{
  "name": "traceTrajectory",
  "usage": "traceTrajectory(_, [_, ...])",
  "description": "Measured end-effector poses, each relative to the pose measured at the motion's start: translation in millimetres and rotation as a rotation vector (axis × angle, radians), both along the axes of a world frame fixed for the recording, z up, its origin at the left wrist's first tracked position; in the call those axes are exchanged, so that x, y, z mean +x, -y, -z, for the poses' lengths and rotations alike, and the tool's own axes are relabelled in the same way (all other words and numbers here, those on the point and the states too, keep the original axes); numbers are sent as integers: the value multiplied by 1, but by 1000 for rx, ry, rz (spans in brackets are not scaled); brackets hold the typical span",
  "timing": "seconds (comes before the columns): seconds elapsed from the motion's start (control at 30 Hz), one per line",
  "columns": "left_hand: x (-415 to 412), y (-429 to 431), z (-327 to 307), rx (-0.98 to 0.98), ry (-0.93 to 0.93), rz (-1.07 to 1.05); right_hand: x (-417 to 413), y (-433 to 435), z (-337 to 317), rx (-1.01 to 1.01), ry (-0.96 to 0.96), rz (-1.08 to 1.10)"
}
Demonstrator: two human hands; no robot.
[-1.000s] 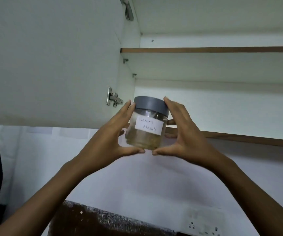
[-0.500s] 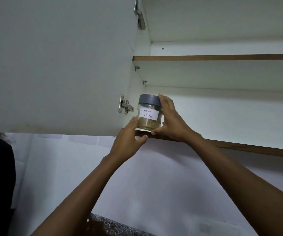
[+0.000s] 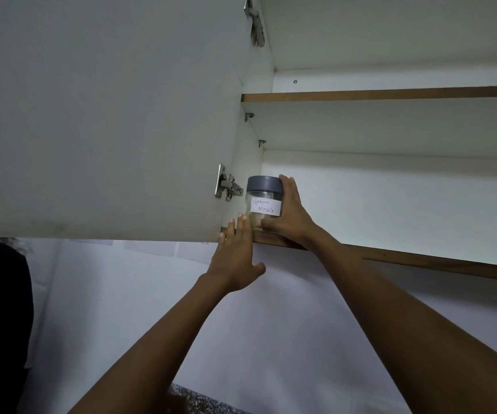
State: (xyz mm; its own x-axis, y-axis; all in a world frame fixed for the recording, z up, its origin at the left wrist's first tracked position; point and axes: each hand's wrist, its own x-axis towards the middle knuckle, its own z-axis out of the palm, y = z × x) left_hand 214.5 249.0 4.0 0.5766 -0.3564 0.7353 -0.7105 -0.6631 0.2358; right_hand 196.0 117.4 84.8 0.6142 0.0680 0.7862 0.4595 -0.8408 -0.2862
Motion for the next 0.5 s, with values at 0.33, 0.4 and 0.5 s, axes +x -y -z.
traceTrajectory(0.33, [5, 0, 9, 103, 99, -59, 12, -11, 5, 81, -88, -6])
traceTrajectory(0.4, [6, -1, 9, 99, 99, -43, 13, -13, 5, 87, -97, -12])
traceTrajectory(0.5, [9, -2, 11, 99, 109, -36, 13, -14, 5, 79, -131, -14])
